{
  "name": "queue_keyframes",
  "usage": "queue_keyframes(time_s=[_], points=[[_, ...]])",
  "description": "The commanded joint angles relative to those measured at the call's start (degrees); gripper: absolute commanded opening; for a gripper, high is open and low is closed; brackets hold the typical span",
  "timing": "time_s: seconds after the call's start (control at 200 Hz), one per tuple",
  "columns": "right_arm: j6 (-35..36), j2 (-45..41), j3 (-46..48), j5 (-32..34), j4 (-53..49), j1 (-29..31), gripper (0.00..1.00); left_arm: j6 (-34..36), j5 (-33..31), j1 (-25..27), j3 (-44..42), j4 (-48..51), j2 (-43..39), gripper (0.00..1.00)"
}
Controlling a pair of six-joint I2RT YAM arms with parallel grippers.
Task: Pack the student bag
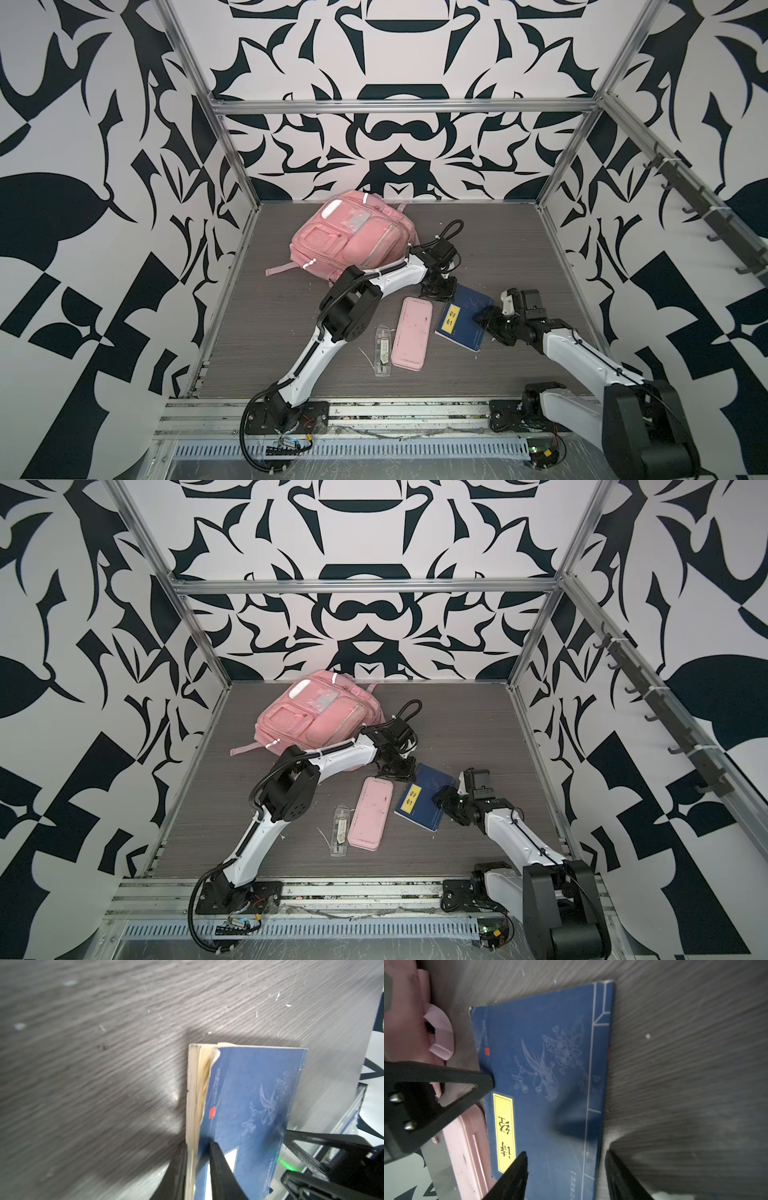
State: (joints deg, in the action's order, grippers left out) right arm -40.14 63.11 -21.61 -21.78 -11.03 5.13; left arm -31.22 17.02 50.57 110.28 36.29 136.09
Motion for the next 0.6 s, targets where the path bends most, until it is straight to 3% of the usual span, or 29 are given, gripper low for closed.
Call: queue_keyframes(time_s=[0.0,0.345,0.595], points=[[-0.89,1.32,1.12,-2.56,4.36,0.16,0.62,0.98,-4.19,0.41,0.18,5.57,3.63,0.24],[-5.21,-4.93,3.04,-10.74,15.5,0.16,0.62,0.05,0.71,0.24,0.04,3.97,4.94,0.2],[-7.45,-11.34,3.66,-11.03,18.92,0.11,0.62,-2.33,5.35,-0.91,-1.95,0.41,4.88,0.18]])
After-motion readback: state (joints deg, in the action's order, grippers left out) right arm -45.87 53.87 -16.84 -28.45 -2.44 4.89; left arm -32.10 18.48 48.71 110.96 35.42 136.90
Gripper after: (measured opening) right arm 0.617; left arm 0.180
